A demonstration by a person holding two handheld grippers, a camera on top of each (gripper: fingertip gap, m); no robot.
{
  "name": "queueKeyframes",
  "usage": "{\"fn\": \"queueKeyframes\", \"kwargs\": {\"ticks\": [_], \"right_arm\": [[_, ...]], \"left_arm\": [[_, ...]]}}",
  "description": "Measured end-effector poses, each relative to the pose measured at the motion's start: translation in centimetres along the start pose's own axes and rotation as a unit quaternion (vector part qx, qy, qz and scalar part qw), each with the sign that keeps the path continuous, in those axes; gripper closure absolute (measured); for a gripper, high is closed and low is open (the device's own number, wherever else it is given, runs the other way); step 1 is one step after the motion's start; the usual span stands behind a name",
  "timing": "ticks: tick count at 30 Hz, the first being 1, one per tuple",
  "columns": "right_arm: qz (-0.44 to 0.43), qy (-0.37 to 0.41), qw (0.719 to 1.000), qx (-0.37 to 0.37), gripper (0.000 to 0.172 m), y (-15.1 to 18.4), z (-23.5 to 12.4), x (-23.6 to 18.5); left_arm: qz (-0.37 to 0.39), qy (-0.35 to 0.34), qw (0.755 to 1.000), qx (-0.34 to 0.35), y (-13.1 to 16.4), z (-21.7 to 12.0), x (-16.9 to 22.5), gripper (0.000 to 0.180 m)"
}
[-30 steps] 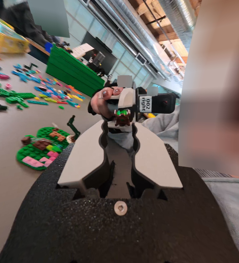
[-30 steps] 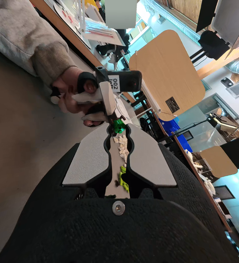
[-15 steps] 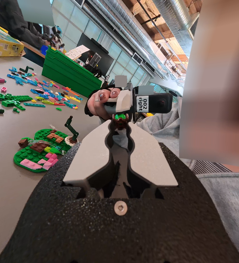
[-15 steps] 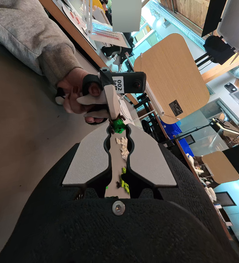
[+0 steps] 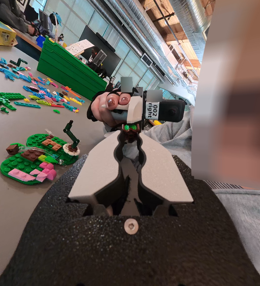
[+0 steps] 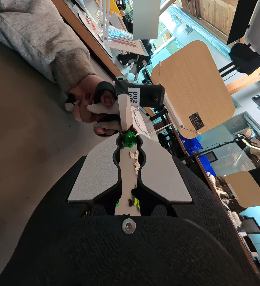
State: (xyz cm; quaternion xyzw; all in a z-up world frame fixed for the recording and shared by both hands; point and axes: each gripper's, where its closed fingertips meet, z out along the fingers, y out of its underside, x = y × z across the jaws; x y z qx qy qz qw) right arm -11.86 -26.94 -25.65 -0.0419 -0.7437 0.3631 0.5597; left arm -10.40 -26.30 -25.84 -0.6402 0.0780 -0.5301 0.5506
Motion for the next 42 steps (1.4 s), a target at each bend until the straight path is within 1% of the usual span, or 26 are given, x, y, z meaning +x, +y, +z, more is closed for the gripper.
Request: {"fn": "queueKeyframes", "kwargs": {"ticks": [6,9,14,17,23,24,26,27,29,31,32,33,35,37,38,40,41,42], "right_arm": [[-0.005,-0.004,1.000,0.005,0.154,-0.2,0.0,-0.2],[-0.010,-0.004,1.000,0.000,0.154,0.0,0.0,-0.3],[-0.013,-0.004,1.000,0.006,0.153,-0.1,0.0,-0.6],[-0.020,-0.005,1.000,0.007,0.155,-0.4,-0.1,-0.5],[0.022,-0.041,0.999,0.019,0.155,-0.8,-0.7,-0.7],[0.038,-0.027,0.998,0.030,0.156,-0.9,-1.3,0.2],[0.080,0.023,0.995,0.046,0.156,-0.5,-3.8,3.4],[0.094,0.040,0.993,0.052,0.156,-0.2,-4.9,4.5],[0.103,0.050,0.992,0.047,0.156,0.5,-5.3,4.9],[0.103,0.042,0.993,0.041,0.156,0.9,-4.5,4.3],[0.104,0.037,0.993,0.038,0.156,1.0,-4.1,4.0],[0.107,0.033,0.993,0.035,0.156,1.1,-3.8,3.7],[0.109,0.031,0.993,0.030,0.156,1.2,-3.4,3.4],[0.104,0.028,0.994,0.028,0.156,1.1,-3.1,3.1],[0.101,0.026,0.994,0.029,0.156,1.0,-2.9,2.9],[0.098,0.018,0.994,0.031,0.156,0.7,-2.6,2.4],[0.095,0.012,0.995,0.031,0.156,0.6,-2.5,2.1],[0.090,0.005,0.996,0.028,0.156,0.6,-2.3,1.8]], "left_arm": [[-0.006,0.004,1.000,0.007,-0.2,0.1,0.1,0.161],[-0.010,0.003,1.000,0.006,-0.1,0.1,0.0,0.163],[-0.005,-0.008,1.000,-0.016,0.2,0.1,0.0,0.164],[-0.001,-0.001,1.000,-0.025,0.1,0.1,0.4,0.164],[0.023,0.001,0.998,-0.059,0.6,0.0,1.0,0.165],[0.043,-0.011,0.998,-0.041,0.0,-0.7,0.7,0.180],[0.055,-0.022,0.998,0.008,-2.3,-3.2,0.7,0.180],[0.075,-0.043,0.996,0.016,-2.8,-3.9,0.5,0.180],[0.093,-0.070,0.993,0.016,-2.8,-3.8,0.0,0.180],[0.090,-0.082,0.993,-0.001,-1.9,-2.8,-0.6,0.174],[0.098,-0.097,0.990,-0.015,-1.3,-2.4,-1.1,0.168],[0.115,-0.109,0.987,-0.021,-1.0,-2.0,-1.3,0.158],[0.161,-0.127,0.979,-0.021,-0.9,-1.2,-1.1,0.149],[0.196,-0.143,0.970,-0.030,-0.6,-0.4,-0.8,0.135],[0.218,-0.157,0.963,-0.029,-0.6,-0.1,-0.8,0.132],[0.298,-0.205,0.932,-0.022,-0.9,0.1,-0.9,0.135],[0.336,-0.222,0.915,-0.022,-1.0,0.1,-0.8,0.136],[0.358,-0.229,0.905,-0.019,-1.1,0.2,-0.6,0.135]]}}
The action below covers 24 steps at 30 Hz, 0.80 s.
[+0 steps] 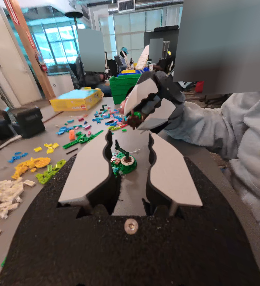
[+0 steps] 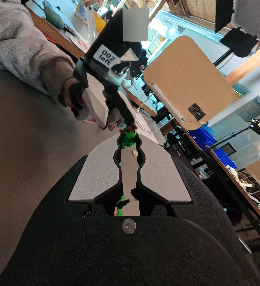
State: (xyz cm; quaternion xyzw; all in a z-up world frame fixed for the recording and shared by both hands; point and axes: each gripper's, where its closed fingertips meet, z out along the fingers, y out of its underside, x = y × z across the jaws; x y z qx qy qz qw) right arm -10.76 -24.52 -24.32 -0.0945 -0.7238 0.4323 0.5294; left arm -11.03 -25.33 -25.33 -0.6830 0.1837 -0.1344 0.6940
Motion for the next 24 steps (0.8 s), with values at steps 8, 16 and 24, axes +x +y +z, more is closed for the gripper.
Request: {"fn": "queueKeyframes", "kwargs": {"ticks": [8,16,24], "right_arm": [[-0.012,-0.074,0.997,-0.016,0.156,0.3,0.9,-2.9],[-0.015,-0.065,0.997,-0.034,0.153,0.9,0.8,-2.6],[-0.044,-0.070,0.993,-0.079,0.155,2.3,0.8,-2.8]], "left_arm": [[0.163,0.007,0.986,-0.042,1.3,0.3,1.7,0.145],[0.214,-0.018,0.976,-0.043,1.4,-0.2,1.0,0.172],[0.241,-0.011,0.965,-0.101,3.2,-0.9,0.0,0.176]]}}
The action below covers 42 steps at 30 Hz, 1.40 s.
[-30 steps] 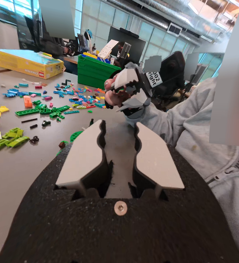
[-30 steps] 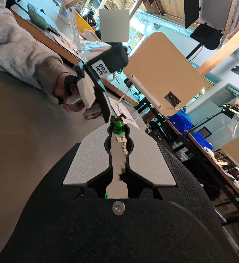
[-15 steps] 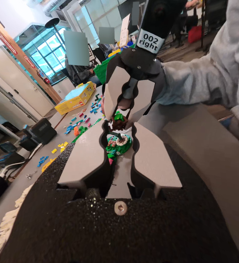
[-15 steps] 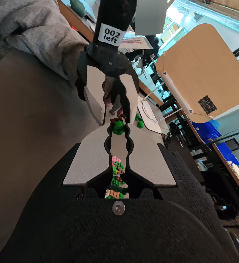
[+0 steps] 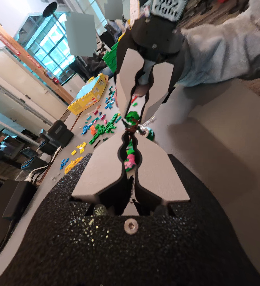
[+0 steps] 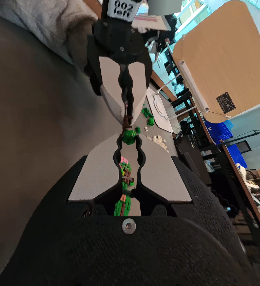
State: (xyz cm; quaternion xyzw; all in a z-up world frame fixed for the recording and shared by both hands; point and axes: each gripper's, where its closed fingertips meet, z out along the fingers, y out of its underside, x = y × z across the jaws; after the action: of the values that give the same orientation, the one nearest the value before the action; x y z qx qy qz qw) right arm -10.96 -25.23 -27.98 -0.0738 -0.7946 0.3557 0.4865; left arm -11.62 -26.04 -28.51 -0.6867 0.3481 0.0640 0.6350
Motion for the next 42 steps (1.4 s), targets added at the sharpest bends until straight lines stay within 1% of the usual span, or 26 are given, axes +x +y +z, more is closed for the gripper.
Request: {"fn": "queueKeyframes", "kwargs": {"ticks": [3,6,8,11,12,14,15,17,19,21,22,23,25,28,30,34,38,40,42], "right_arm": [[-0.021,-0.004,0.999,-0.035,0.156,1.0,-0.1,-0.2],[-0.029,-0.009,0.998,-0.049,0.156,1.0,0.2,-0.6],[-0.042,0.003,0.997,-0.060,0.156,1.0,0.4,-0.3],[-0.028,0.036,0.997,-0.067,0.156,0.3,0.7,2.3],[-0.026,0.032,0.996,-0.077,0.156,0.2,1.1,3.2],[-0.051,-0.002,0.992,-0.119,0.155,1.0,2.3,4.8],[-0.066,-0.017,0.988,-0.136,0.155,1.5,3.3,5.8],[-0.076,-0.059,0.986,-0.139,0.156,2.1,5.9,7.0],[-0.064,-0.114,0.983,-0.126,0.155,2.5,9.1,7.2],[-0.057,-0.154,0.978,-0.126,0.155,3.4,12.6,7.4],[-0.062,-0.161,0.976,-0.133,0.155,4.2,14.5,7.8],[-0.067,-0.161,0.974,-0.146,0.155,5.1,16.4,8.2],[-0.066,-0.185,0.964,-0.178,0.155,6.9,19.5,7.9],[-0.055,-0.212,0.957,-0.188,0.155,7.9,22.7,7.0],[-0.055,-0.221,0.956,-0.185,0.155,8.0,24.1,6.7],[-0.047,-0.233,0.953,-0.189,0.155,8.2,25.6,6.4],[-0.015,-0.231,0.954,-0.193,0.145,8.2,25.7,6.5],[0.002,-0.207,0.958,-0.197,0.141,8.3,24.9,7.6],[0.015,-0.150,0.969,-0.195,0.140,8.4,23.1,10.2]], "left_arm": [[0.001,-0.008,0.999,-0.039,1.6,-0.2,-0.2,0.176],[0.019,-0.012,0.996,-0.086,3.4,-0.1,0.2,0.176],[0.027,-0.026,0.994,-0.098,3.8,-0.1,0.0,0.176],[0.014,-0.074,0.993,-0.090,3.7,0.0,-1.0,0.176],[0.016,-0.098,0.991,-0.086,3.6,0.1,-1.4,0.176],[0.056,-0.146,0.984,-0.085,3.4,0.1,-2.1,0.176],[0.087,-0.172,0.978,-0.083,3.2,0.0,-2.5,0.175],[0.139,-0.218,0.964,-0.063,2.1,-0.4,-3.2,0.175],[0.157,-0.236,0.958,-0.047,1.4,-0.8,-3.4,0.175],[0.152,-0.250,0.956,-0.034,1.0,-1.4,-3.8,0.176],[0.147,-0.260,0.954,-0.027,0.9,-1.7,-4.1,0.176],[0.141,-0.269,0.953,-0.021,0.8,-2.0,-4.4,0.176],[0.134,-0.287,0.948,-0.014,0.7,-2.5,-5.1,0.176],[0.123,-0.315,0.941,0.000,0.3,-3.5,-6.1,0.176],[0.113,-0.328,0.938,0.004,0.3,-4.0,-6.7,0.176],[0.096,-0.330,0.939,0.003,0.7,-4.1,-7.1,0.176],[0.104,-0.326,0.939,0.002,0.6,-4.0,-6.9,0.176],[0.112,-0.326,0.939,-0.001,0.6,-3.9,-6.8,0.176],[0.114,-0.328,0.938,-0.003,0.6,-4.0,-6.8,0.176]]}}
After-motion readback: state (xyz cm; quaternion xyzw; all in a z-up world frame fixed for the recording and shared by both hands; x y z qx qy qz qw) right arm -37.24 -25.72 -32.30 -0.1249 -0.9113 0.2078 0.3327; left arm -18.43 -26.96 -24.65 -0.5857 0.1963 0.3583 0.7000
